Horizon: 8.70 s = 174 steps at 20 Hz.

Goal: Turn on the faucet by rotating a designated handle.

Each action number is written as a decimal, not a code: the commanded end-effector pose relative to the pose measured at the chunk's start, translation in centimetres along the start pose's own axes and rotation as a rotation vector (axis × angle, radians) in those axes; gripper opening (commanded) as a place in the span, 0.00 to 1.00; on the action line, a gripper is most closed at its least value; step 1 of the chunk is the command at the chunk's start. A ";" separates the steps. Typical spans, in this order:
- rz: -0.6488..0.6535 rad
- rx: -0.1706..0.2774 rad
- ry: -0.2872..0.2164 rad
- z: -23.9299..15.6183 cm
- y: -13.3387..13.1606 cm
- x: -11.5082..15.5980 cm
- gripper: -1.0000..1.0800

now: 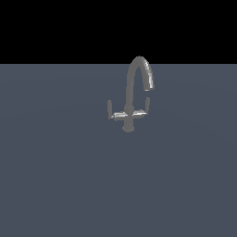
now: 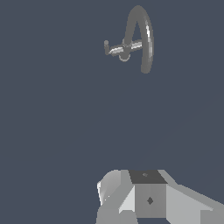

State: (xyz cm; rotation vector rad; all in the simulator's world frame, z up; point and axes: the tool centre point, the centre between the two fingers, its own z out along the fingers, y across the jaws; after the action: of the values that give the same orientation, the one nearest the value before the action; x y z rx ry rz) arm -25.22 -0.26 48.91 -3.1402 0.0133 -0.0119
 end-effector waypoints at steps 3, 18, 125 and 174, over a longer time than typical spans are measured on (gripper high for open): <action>-0.003 -0.004 0.003 -0.1 -0.1 0.0 0.00; -0.053 -0.054 0.039 -1.1 -0.7 0.7 0.00; -2.392 0.331 -2.292 27.4 -1.5 31.8 0.00; -2.237 0.940 -2.884 34.7 -4.2 30.3 0.00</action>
State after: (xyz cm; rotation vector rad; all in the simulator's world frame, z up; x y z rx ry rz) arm 5.91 3.83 13.62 -1.1526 2.1106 -2.7038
